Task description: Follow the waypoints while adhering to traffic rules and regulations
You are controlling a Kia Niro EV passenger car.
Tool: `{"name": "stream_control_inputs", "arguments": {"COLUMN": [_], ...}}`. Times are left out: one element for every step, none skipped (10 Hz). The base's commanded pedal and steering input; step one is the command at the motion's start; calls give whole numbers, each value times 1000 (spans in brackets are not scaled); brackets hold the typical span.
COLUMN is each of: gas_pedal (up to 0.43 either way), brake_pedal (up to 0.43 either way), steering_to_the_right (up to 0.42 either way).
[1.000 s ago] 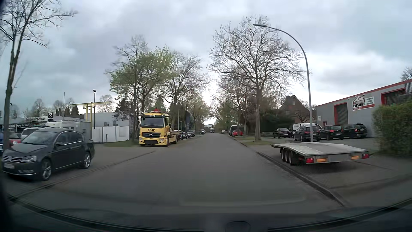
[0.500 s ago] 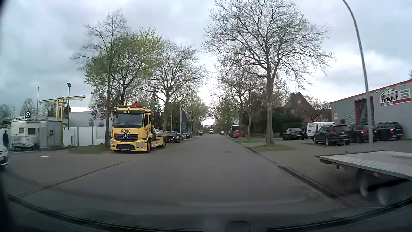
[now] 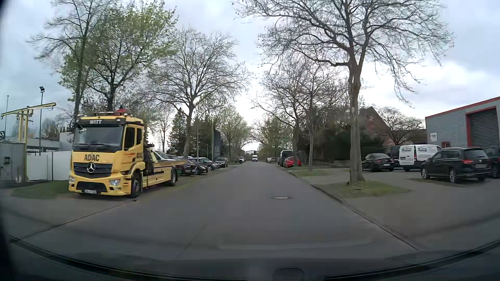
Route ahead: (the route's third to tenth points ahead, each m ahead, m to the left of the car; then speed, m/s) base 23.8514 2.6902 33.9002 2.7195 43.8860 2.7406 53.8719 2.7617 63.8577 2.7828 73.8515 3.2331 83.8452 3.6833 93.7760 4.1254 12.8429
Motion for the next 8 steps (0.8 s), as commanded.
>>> {"name": "stream_control_inputs", "arguments": {"gas_pedal": [169, 169, 169, 169, 169, 169, 169, 169], "brake_pedal": [0, 0, 0, 0, 0, 0, 0, 0], "steering_to_the_right": [1, 1, 1, 1, 1, 1, 1, 1]}}
